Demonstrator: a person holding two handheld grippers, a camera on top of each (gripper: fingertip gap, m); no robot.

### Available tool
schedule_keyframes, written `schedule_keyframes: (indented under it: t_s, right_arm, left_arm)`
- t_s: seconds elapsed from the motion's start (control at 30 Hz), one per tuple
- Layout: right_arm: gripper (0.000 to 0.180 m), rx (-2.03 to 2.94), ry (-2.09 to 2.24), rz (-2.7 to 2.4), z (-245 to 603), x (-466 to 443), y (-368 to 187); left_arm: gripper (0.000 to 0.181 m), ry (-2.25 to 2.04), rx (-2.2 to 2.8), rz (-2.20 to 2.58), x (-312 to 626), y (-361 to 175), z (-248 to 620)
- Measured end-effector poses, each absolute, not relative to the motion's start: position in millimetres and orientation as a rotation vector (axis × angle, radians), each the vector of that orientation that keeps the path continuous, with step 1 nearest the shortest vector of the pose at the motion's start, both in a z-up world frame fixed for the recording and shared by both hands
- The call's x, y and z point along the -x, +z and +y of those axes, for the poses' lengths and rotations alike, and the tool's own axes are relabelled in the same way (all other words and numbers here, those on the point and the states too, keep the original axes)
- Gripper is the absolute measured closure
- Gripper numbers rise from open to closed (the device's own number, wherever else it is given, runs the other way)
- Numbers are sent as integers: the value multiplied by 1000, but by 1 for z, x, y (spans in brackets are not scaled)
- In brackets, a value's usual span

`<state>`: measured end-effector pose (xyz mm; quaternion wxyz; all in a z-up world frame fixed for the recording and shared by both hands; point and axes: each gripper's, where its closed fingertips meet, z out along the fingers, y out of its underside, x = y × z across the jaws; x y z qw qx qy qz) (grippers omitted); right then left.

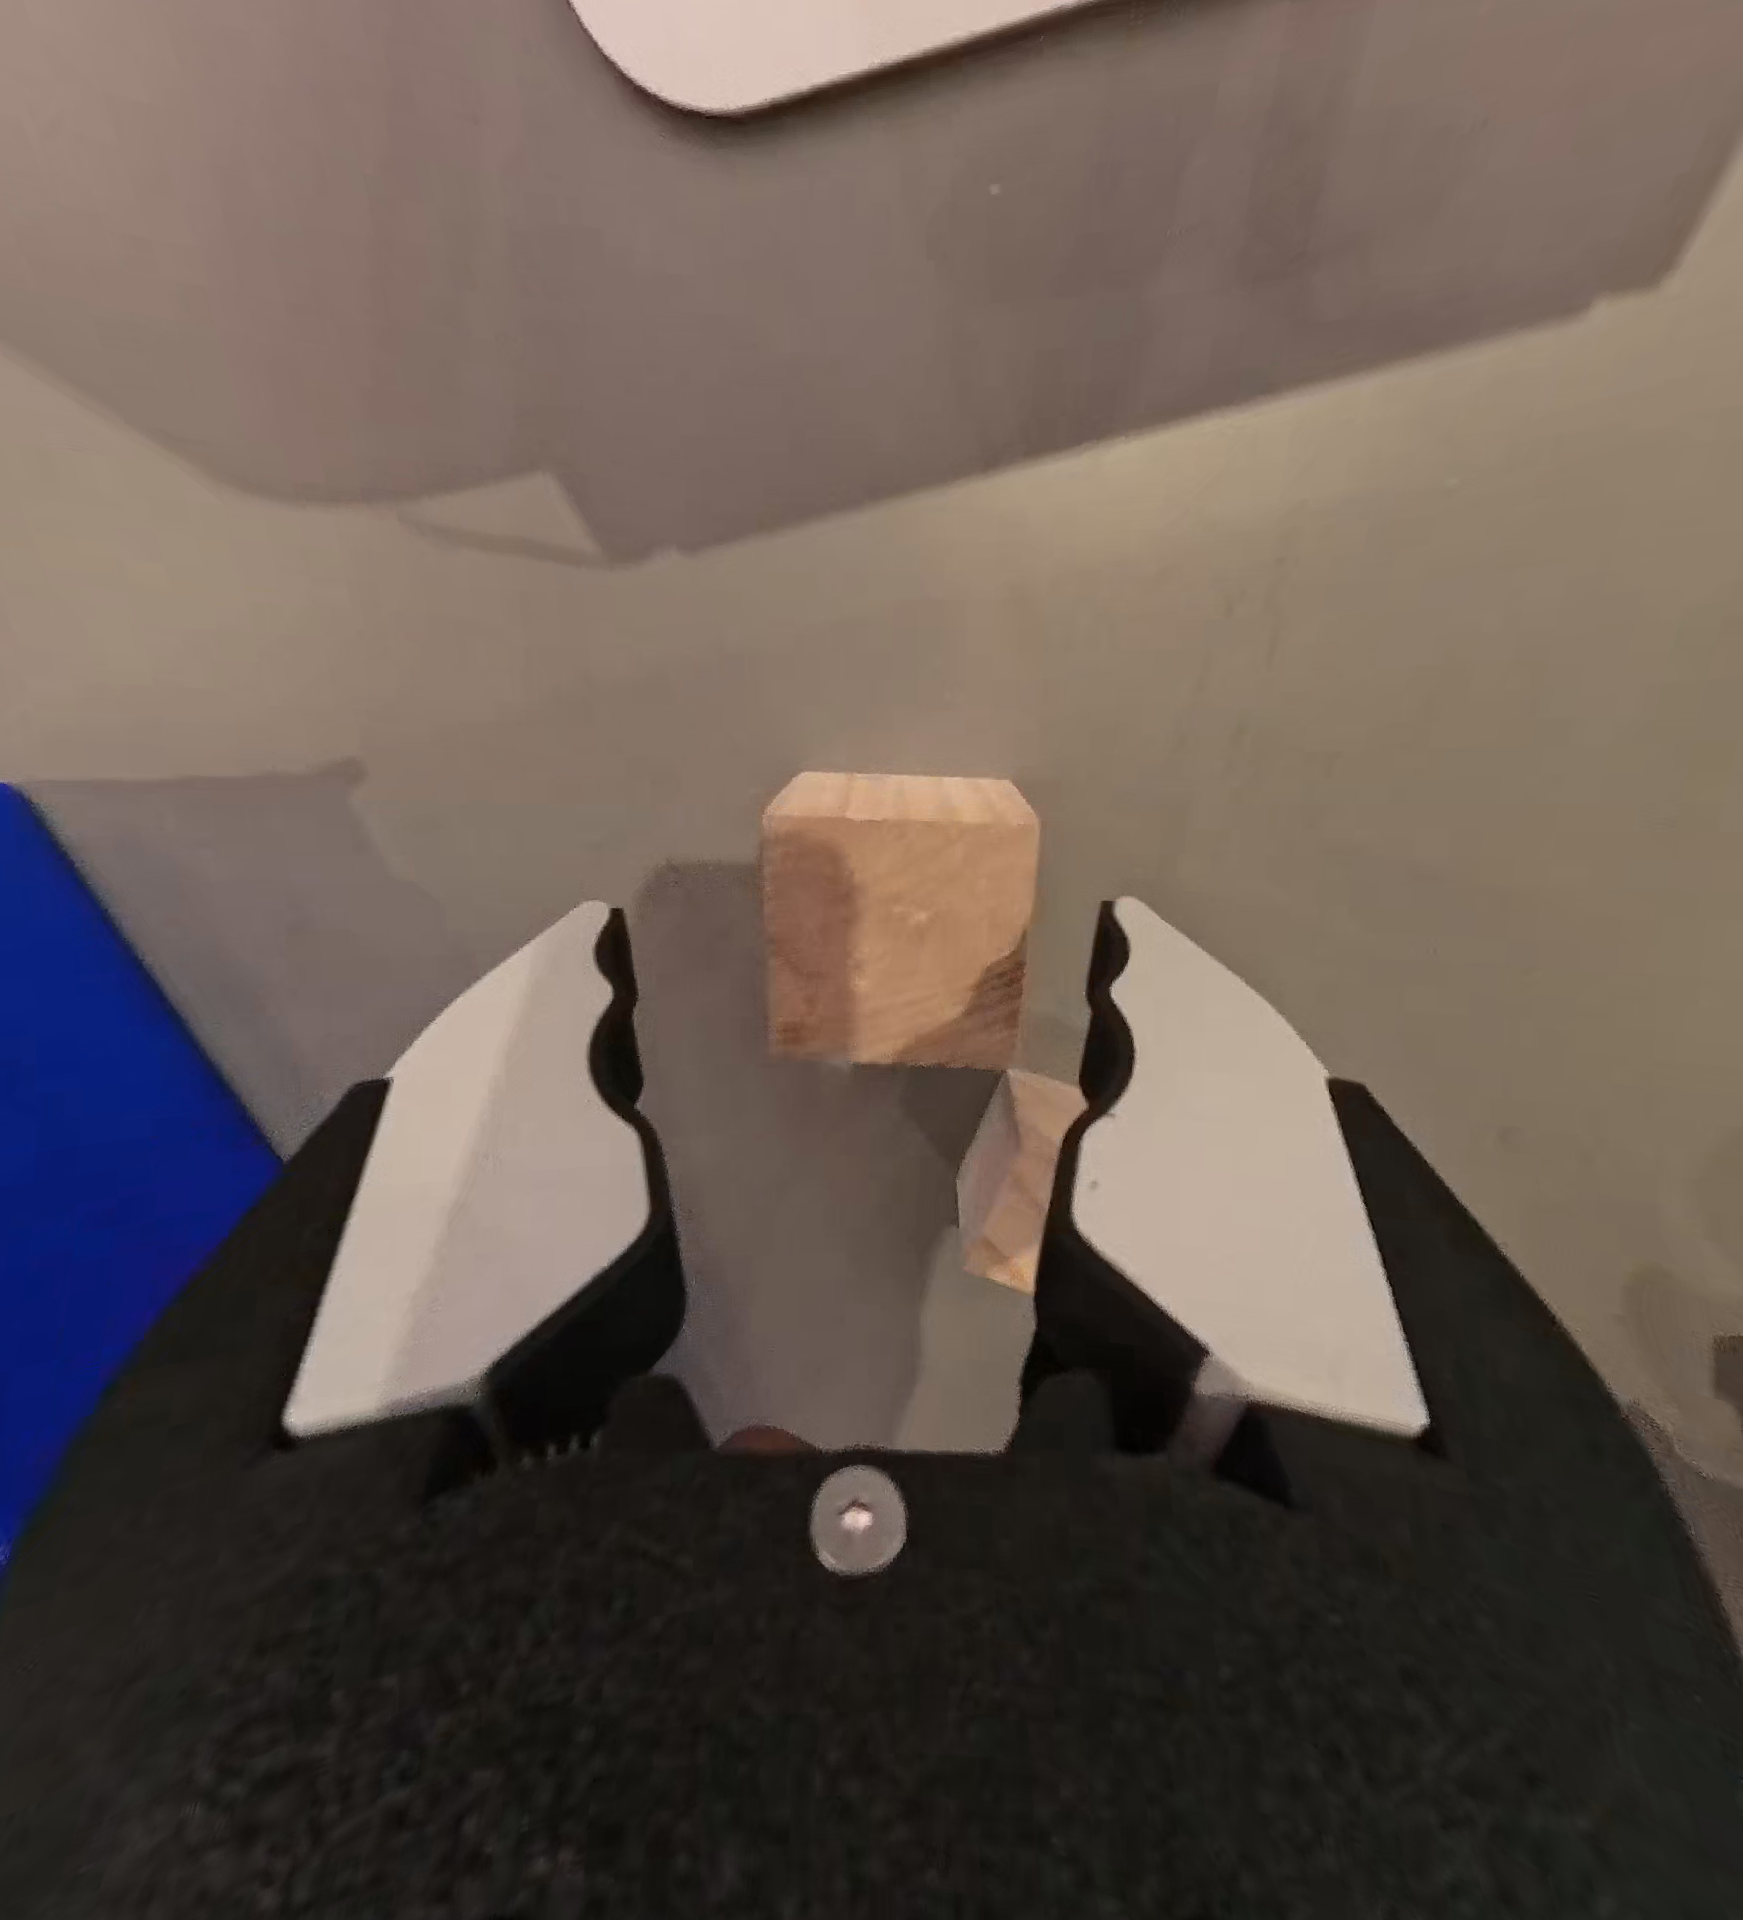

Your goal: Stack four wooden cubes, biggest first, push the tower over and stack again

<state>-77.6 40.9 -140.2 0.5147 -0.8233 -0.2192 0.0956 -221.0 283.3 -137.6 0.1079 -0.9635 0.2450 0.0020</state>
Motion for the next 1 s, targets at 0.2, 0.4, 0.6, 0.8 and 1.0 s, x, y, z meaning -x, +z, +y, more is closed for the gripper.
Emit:
schedule_keyframes:
  t_s: [0.2, 0.4, 0.6, 0.8, 1.0]
  right_arm:
    - [150, 1978, 226, -536, 41, 78, -141]
    - [150, 1985, 228, -538, 41, 79, -142]
    - [150, 1987, 233, -535, 41, 78, -142]
    - [150, 1976, 252, -531, 40, 79, -140]
    - [150, 1983, 258, -537, 40, 79, -141]
  left_arm:
    - [97, -31, 2854, 706, 218, -162, 281]
    - [122, -78, 2788, 821, 214, -169, 282]
    - [122, -177, 2643, 1156, 198, -130, 274]
    - [122, -234, 2153, 1916, 159, -62, 216]
    - [122, -107, 1912, 2301, 150, -110, 176]
